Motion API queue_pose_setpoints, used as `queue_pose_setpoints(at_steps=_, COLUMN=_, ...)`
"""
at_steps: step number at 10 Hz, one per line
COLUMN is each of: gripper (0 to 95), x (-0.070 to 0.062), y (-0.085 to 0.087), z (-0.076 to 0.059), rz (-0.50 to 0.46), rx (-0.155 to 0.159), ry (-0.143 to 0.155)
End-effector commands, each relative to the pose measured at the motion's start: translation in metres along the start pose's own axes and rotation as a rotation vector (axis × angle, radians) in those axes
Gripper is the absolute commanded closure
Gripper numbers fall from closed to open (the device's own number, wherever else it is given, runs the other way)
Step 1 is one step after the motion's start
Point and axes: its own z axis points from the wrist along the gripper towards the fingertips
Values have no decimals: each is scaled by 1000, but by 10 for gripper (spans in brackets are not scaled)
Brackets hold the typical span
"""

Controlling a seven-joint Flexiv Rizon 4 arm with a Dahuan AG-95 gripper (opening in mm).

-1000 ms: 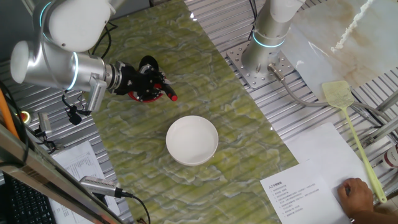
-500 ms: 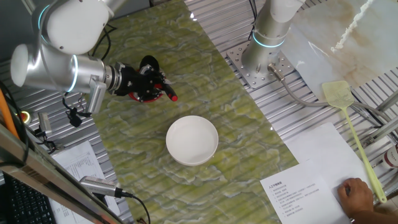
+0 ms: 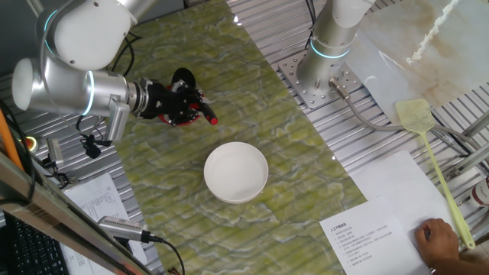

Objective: Scoop water with a large spoon from one bowl to another

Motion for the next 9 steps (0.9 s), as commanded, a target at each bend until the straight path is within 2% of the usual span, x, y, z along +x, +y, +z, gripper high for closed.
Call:
queue_pose_setpoints(at_steps=1, gripper=950, x=0, y=0, z=0, rz=1, rx=-7, ry=-2)
queue_pose_setpoints(at_steps=9, gripper=950, x=-1, y=-1, z=0, rz=5, rx=-31, ry=-4)
